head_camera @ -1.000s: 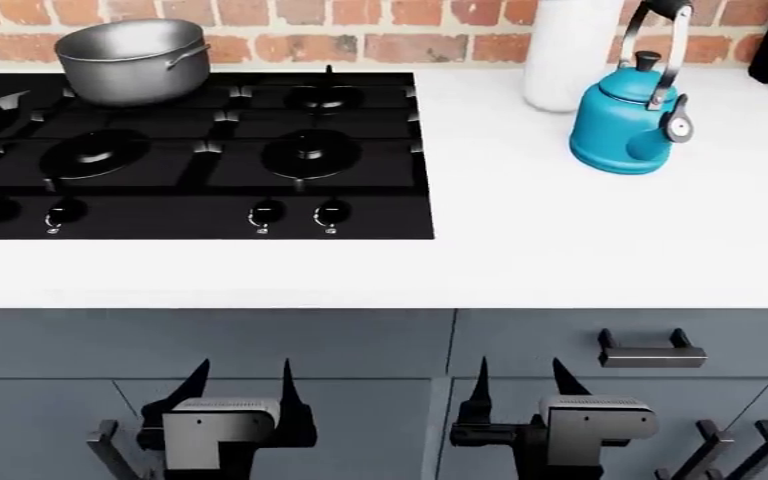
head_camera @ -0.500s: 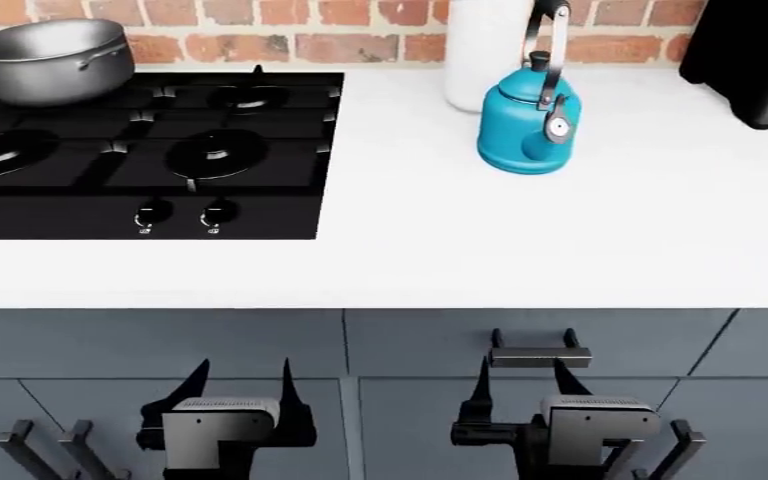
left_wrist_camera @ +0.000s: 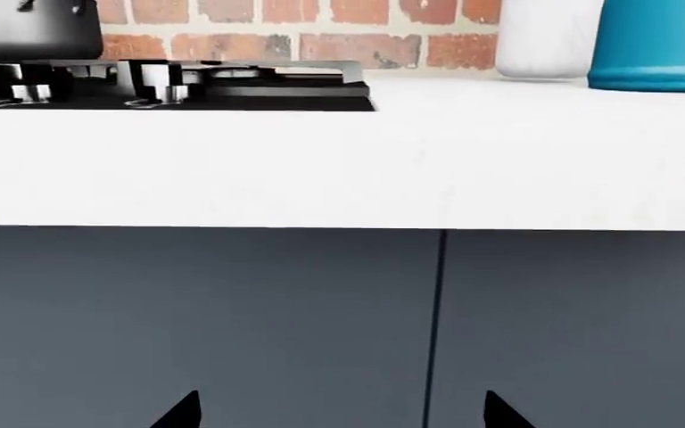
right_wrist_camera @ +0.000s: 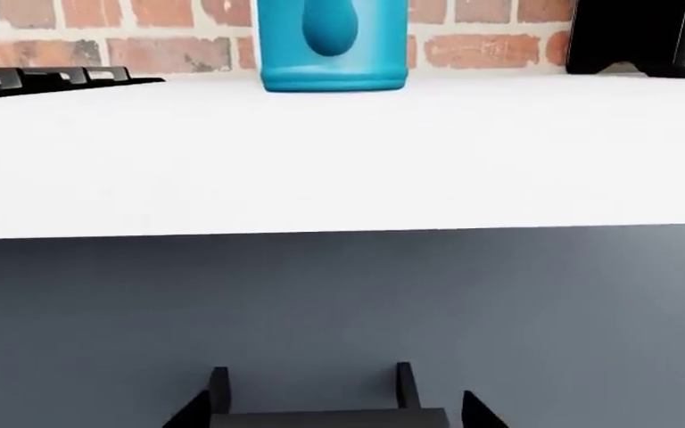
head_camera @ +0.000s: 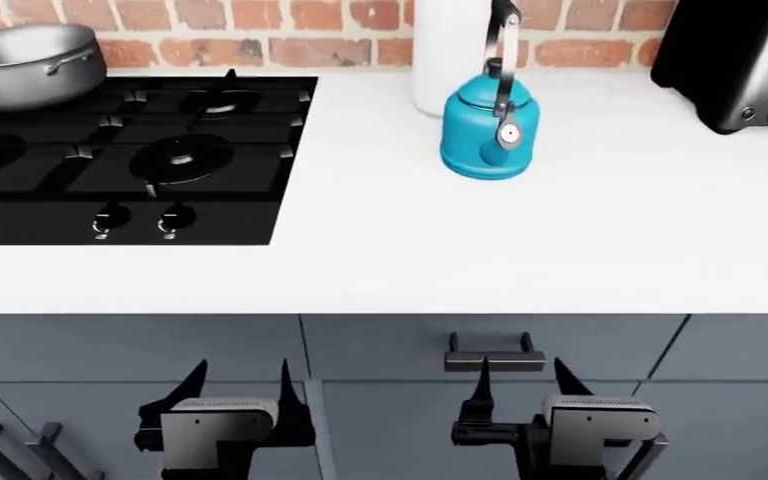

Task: Pick the kettle from the counter and place it on a stove burner. Then turn the burner on.

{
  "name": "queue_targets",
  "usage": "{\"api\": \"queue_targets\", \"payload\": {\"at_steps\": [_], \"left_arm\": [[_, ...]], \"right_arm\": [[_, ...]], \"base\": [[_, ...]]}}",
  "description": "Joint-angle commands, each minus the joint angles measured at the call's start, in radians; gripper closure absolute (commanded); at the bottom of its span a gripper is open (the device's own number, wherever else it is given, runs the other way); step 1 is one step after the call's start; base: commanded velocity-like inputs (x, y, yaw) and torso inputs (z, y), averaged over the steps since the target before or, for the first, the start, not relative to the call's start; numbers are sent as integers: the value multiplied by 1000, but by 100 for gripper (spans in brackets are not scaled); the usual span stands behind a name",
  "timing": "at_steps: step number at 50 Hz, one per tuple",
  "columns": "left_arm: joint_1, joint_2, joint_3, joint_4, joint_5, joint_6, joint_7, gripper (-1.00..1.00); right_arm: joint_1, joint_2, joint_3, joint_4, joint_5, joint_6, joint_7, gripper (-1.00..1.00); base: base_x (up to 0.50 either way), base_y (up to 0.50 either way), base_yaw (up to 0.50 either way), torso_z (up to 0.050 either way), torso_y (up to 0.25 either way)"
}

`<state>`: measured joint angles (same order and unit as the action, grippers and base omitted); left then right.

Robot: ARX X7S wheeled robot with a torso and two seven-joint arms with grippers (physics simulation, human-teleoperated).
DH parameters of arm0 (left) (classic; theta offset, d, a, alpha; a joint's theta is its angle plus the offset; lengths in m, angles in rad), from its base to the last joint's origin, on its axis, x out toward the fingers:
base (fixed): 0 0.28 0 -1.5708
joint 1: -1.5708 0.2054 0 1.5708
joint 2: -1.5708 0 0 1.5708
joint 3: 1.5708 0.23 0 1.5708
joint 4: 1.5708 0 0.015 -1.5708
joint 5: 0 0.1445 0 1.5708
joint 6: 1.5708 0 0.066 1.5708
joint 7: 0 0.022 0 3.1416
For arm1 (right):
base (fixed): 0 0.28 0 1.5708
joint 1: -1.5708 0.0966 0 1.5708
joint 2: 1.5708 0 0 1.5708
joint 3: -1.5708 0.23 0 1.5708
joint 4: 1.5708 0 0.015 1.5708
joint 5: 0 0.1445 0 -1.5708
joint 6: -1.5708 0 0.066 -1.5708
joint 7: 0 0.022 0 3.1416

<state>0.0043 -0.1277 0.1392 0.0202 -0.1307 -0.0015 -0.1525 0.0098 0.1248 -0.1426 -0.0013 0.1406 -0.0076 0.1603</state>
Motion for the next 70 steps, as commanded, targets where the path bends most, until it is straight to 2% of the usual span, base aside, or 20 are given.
{"api": "queue_targets", "payload": {"at_steps": [1, 35, 36, 37, 40, 42, 47, 49, 52, 58, 61, 62, 65, 67, 68, 70], "left_arm": [[4, -12, 14, 8, -5, 8, -6, -100], [-10, -30, 44, -5, -19, 10, -25, -100], [-10, -30, 43, -4, -19, 7, -29, -100], [-11, -33, 47, -3, -7, -4, -38, -100], [-3, -36, 44, 16, -29, -6, -29, -100], [22, -53, 58, 59, -79, 74, 48, -100], [85, -90, 38, 310, -145, 3, 24, -100], [120, -126, 39, 448, -171, -64, 12, -100], [138, -150, 46, 542, -175, -113, -3, -100], [164, -218, 19, 811, -209, -240, -59, -100], [152, -257, -3, 918, -241, -314, -83, -100], [136, -277, -21, 967, -269, -364, -99, -100], [75, -310, -46, 1000, -313, -439, -117, -100], [13, -324, -80, 1008, -355, -464, -128, -100], [-30, -342, -86, 1015, -373, -514, -146, -100], [-115, -382, -117, 1024, -496, -591, -194, -100]], "right_arm": [[0, 8, -10, -3, 11, -4, 8, -100], [3, 28, -36, -2, 30, -5, 33, -100], [3, 30, -39, -5, 26, -4, 36, -100], [-4, 43, -29, -36, 96, 66, 3, -100], [-53, 64, -22, -115, 115, 74, 4, -100], [-84, 83, -31, -195, 121, 119, 13, -100], [-156, 126, -63, -379, 96, 186, 38, -100], [-188, 153, -61, -517, 108, 264, 60, -100], [-207, 178, -59, -629, 114, 332, 81, -100], [-243, 232, -2, -834, 164, 464, 123, -100], [-256, 251, 51, -917, 220, 522, 142, -100], [-264, 246, 112, -959, 327, 546, 142, -100], [-246, 270, 191, -1028, 465, 612, 177, -100], [-208, 396, 155, -1045, 561, 543, 260, -100], [-171, 478, 124, -1045, 626, 514, 354, -100], [-72, 617, 66, -1045, 753, 473, 509, -100]], "base": [[0, 0, 0, 50, 0], [0, 0, 0, 50, 0], [0, 0, 0, 50, 0], [0, 0, 0, 50, 0], [0, 0, 0, 0, 0], [0, 0, 0, 0, 0], [0, 0, 0, 0, 0], [0, 0, 0, 0, 0], [0, 0, 0, 0, 0], [0, 0, 0, 0, 0], [0, 0, 0, 0, 0], [0, 0, 0, 0, 0], [0, 0, 0, 0, 0], [0, 0, 0, 0, 0], [0, 0, 0, 0, 0], [0, 0, 0, 0, 0]]}}
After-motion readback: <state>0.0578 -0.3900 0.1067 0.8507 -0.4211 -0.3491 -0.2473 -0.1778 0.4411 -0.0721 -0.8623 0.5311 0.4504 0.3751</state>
